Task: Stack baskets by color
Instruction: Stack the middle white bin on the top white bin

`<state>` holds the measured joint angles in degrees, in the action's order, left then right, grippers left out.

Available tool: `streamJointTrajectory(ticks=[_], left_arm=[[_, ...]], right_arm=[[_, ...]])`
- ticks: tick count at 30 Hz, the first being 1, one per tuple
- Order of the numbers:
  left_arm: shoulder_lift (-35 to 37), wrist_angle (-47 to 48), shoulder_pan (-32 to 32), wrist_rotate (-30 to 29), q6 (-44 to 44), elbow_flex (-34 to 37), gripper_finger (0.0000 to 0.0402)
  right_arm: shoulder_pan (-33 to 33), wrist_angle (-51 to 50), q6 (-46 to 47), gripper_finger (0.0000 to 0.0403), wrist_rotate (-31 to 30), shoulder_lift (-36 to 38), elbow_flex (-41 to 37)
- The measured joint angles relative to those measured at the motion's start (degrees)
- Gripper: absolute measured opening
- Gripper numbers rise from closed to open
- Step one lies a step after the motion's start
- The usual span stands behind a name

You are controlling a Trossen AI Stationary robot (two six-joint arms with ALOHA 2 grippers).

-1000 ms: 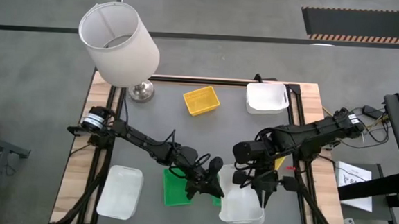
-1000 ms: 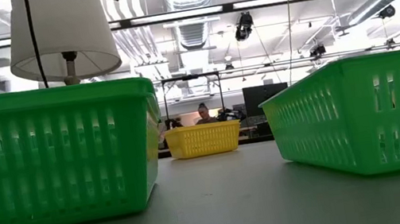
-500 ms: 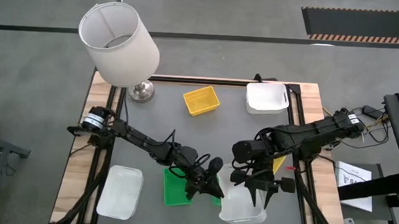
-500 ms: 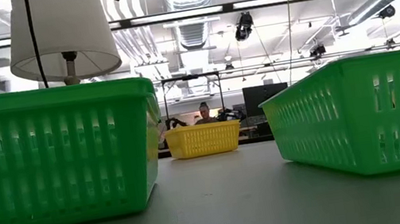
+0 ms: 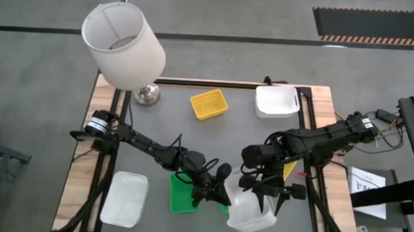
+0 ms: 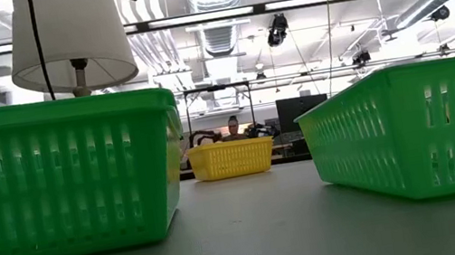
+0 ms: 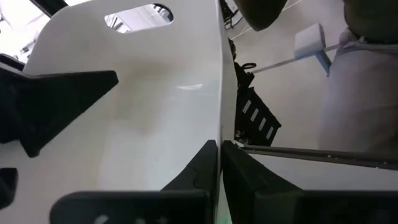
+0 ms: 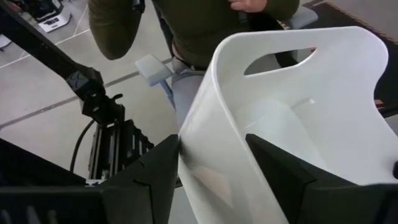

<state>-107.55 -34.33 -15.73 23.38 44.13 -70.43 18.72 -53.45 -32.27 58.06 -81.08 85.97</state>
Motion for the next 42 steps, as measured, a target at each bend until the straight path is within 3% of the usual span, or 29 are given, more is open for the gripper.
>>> streamJointTrajectory(ticks=[17, 27, 42], left_arm=[[0.1, 3.8, -0.2, 4.1, -4.9, 0.0, 0.0001], [0.5, 3.8, -0.4, 7.4, -5.1, 0.0, 0.0], [0.6, 8.0, -0.5, 10.1, -7.6, 0.1, 0.0]], right_arm=[[-0.4, -0.2, 2.5, 0.0178, -8.5, 0.1, 2.3], [-1.4, -0.2, 6.1, 0.0187, -9.1, 0.5, 2.1], [-1.4, 1.5, 8.3, 0.0192, -18.9, 1.0, 2.1]])
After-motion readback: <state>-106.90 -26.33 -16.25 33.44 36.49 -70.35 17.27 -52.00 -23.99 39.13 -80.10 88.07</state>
